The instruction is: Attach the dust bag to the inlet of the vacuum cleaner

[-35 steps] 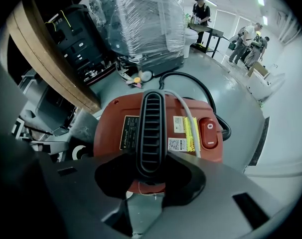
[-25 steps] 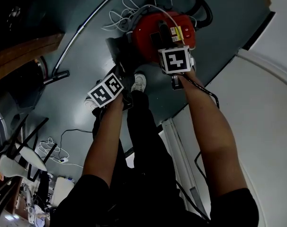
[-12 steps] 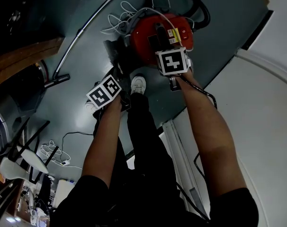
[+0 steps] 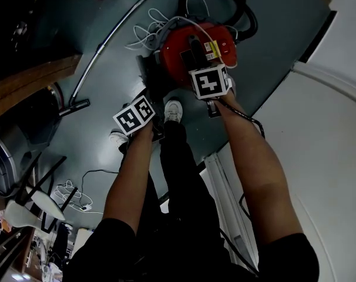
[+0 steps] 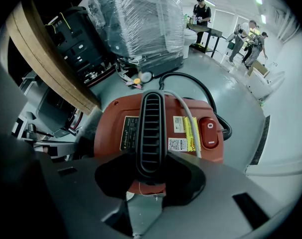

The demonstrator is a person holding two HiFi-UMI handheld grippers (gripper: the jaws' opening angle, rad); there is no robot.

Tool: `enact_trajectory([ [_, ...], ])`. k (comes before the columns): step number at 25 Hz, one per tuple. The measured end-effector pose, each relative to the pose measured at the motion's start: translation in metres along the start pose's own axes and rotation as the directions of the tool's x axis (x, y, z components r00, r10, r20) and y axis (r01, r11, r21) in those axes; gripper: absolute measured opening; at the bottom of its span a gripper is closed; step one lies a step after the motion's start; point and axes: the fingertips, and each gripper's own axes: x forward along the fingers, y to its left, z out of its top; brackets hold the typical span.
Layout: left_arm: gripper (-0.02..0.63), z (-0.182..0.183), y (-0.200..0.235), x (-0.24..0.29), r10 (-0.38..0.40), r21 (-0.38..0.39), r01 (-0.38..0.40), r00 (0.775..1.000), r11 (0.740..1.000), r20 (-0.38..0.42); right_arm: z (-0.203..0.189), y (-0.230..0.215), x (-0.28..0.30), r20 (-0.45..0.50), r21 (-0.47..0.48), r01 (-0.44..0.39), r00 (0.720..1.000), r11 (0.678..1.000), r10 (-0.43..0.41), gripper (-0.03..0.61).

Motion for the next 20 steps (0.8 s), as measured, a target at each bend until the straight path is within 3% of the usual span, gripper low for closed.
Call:
enact_trajectory([
  [4, 0.012, -0.001, -0.004, 0.0, 0.063, 0.153, -0.057, 0.997, 0.987, -0.034, 0.001, -0.002, -0.002, -0.003, -0.004, 0.006, 1.0, 1.0, -0.006, 0.127],
  [6, 0.009, -0.002, -0.005, 0.0, 0.078, 0.18, -0.067, 0.996, 0.981, -0.053, 0.001, -0.002, -0.003, -0.002, -0.003, 0.006, 1.0, 1.0, -0.006, 0.127],
  [8, 0.008, -0.001, -0.004, 0.001, 0.054, 0.114, -0.048, 0.997, 0.992, -0.055, 0.001, -0.002, -0.003, -0.001, -0.002, 0.006, 1.0, 1.0, -0.006, 0.126],
  [10, 0.006, -0.001, -0.001, 0.001, -0.006, -0.042, 0.005, 0.999, 0.999, -0.041, 0.001, -0.002, -0.003, 0.0, -0.002, 0.006, 1.0, 1.0, -0.006, 0.127],
  [12, 0.006, 0.001, 0.004, 0.0, -0.056, -0.179, 0.054, 0.998, 0.982, -0.011, 0.001, -0.002, -0.003, 0.002, -0.004, 0.004, 1.0, 1.0, -0.004, 0.127],
  [20, 0.005, 0.0, 0.008, 0.0, -0.128, -0.351, 0.134, 0.991, 0.927, 0.039, 0.001, -0.003, -0.002, 0.015, -0.003, 0.001, 1.0, 1.0, -0.001, 0.126],
])
